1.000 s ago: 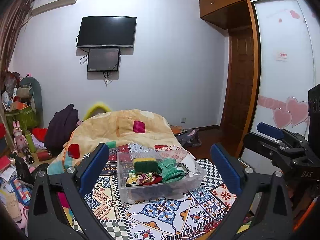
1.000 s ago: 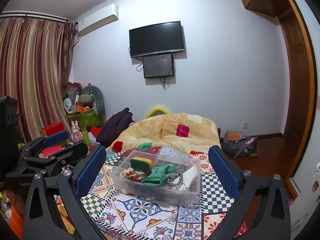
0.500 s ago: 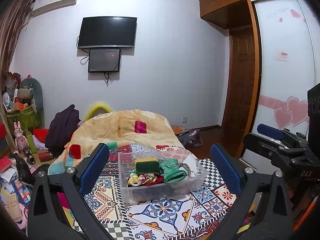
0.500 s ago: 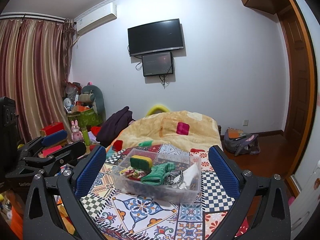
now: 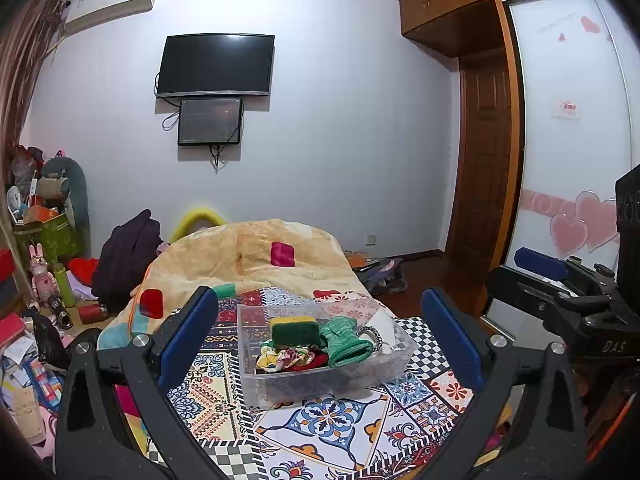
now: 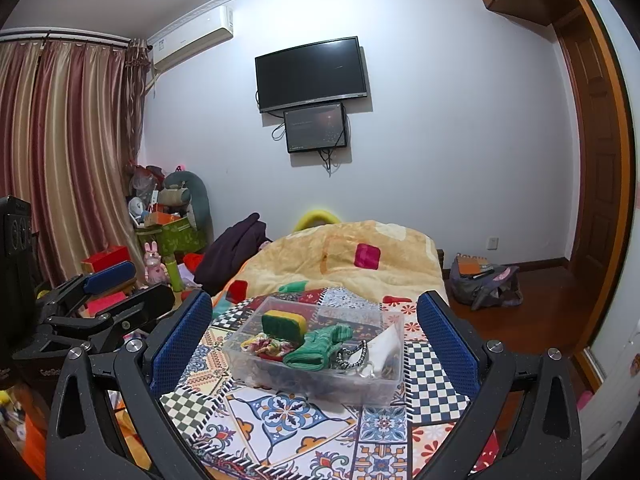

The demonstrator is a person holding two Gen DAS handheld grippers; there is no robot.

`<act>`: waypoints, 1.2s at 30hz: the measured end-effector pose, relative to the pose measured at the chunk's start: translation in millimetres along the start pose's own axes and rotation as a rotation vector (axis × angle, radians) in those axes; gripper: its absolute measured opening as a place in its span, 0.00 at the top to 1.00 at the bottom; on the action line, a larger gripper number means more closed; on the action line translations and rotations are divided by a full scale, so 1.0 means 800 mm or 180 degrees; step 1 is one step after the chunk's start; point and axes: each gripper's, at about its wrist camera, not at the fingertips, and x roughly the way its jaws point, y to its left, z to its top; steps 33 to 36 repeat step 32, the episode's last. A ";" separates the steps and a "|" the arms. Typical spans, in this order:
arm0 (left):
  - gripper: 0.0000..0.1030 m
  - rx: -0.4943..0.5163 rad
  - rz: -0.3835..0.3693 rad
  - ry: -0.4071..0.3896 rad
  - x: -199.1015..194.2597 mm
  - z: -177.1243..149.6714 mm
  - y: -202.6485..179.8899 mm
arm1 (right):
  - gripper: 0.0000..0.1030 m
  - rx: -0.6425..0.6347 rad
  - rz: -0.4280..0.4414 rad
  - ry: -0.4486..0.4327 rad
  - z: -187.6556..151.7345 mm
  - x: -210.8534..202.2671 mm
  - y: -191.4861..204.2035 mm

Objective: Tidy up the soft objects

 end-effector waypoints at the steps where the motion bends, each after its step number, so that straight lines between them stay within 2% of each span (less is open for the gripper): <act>1: 0.00 -0.0005 -0.0001 0.0002 0.000 0.000 0.001 | 0.01 0.0001 0.0001 0.0001 0.000 -0.001 0.001; 18: 0.00 -0.0024 0.0026 0.0076 0.007 -0.003 0.001 | 0.00 0.0011 0.0000 0.0012 0.000 -0.002 0.001; 30: 0.00 -0.0003 -0.0130 0.0032 0.000 -0.001 -0.006 | 0.00 0.0033 0.0004 0.0050 0.000 -0.004 0.007; 36: 0.00 -0.0021 -0.0122 0.0029 -0.002 0.001 -0.007 | 0.00 0.0041 0.0010 0.0068 0.000 -0.002 0.007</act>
